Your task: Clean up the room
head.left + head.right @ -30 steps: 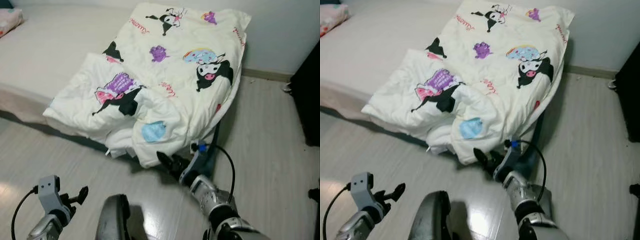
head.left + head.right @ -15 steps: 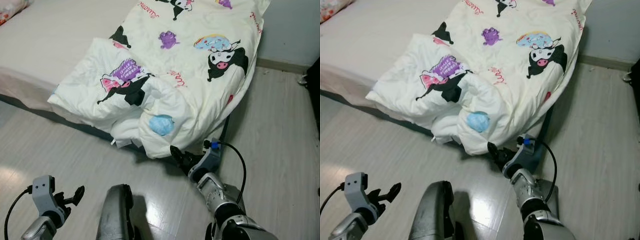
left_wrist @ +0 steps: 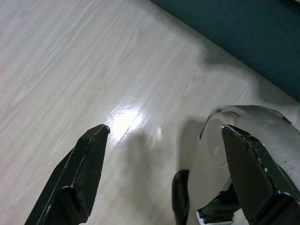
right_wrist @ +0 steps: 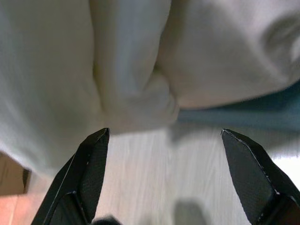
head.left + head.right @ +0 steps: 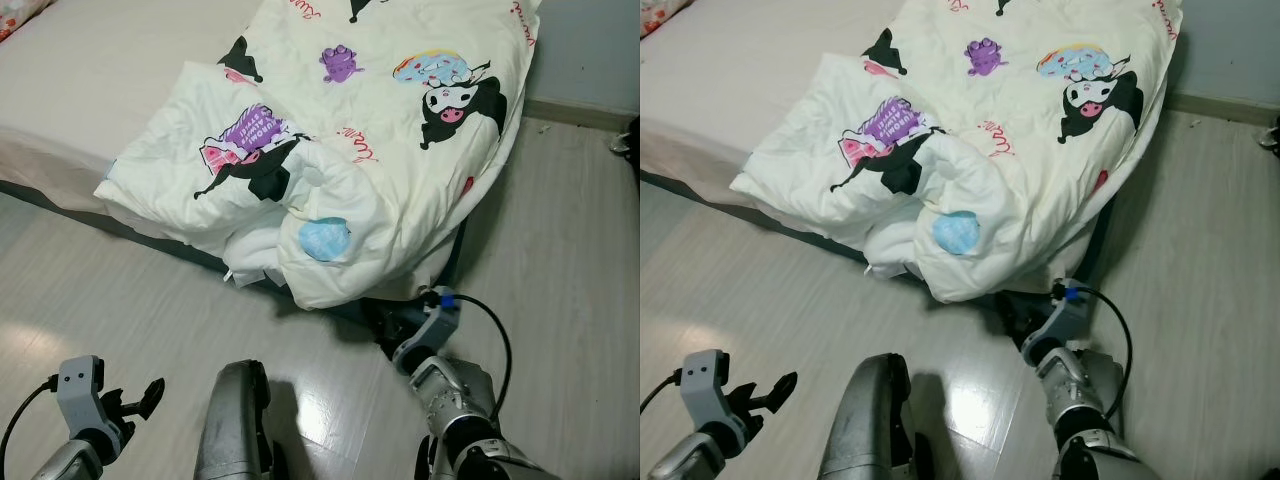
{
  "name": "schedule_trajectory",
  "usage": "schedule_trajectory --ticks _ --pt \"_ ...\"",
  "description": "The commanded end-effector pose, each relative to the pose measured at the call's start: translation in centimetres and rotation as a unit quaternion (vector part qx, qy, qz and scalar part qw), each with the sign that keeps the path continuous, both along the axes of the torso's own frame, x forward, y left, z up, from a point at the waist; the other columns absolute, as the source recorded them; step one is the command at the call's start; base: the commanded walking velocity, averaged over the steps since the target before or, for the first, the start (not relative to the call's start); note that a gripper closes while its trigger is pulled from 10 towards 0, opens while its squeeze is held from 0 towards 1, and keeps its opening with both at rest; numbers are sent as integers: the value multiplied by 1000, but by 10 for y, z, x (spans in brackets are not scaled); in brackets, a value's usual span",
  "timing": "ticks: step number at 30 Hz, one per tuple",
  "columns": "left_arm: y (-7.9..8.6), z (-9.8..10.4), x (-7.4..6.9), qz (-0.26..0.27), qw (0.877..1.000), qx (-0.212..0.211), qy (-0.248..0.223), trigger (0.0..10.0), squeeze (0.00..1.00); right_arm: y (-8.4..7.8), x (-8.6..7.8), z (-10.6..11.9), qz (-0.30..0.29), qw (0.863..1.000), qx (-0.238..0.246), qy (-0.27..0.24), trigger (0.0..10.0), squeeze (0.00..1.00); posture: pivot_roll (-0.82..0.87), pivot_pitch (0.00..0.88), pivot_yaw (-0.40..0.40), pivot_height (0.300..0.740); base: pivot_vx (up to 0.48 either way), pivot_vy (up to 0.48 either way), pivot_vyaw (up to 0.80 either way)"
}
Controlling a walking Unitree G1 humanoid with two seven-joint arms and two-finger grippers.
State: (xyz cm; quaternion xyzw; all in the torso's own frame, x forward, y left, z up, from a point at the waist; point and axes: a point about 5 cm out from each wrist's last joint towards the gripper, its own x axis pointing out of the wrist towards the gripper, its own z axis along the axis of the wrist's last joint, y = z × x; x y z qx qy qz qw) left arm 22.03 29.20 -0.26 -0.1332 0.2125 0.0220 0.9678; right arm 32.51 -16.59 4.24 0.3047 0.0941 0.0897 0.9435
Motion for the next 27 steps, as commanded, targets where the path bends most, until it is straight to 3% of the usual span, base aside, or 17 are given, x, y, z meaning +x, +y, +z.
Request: schedule_trajectory --ticks 1,22,23,24,25,27 --pt "12 -4 -14 8 1000 7 24 10000 0 0 -1 1 3 1000 18 -17 10000 0 336 409 169 445 0 0 0" --pt "11 2 -10 -3 1000 7 20 10000 0 -1 6 26 53 992 46 -109 10000 0 332 398 179 445 0 0 0" --pt "11 3 -10 -3 1000 7 19 10000 0 -4 8 28 46 992 45 -110 4980 0 330 399 179 445 0 0 0" --pt "11 3 -9 -3 1000 6 19 10000 0 -7 9 29 39 992 43 -111 3765 0 330 399 179 445 0 0 0" --pt "11 4 -8 -3 1000 6 17 10000 0 -11 11 31 28 993 40 -110 0 0 333 401 180 445 0 0 0" --pt "11 5 -7 -4 1000 6 16 10000 0 -13 11 32 22 993 37 -109 0 0 334 403 180 445 0 0 0"
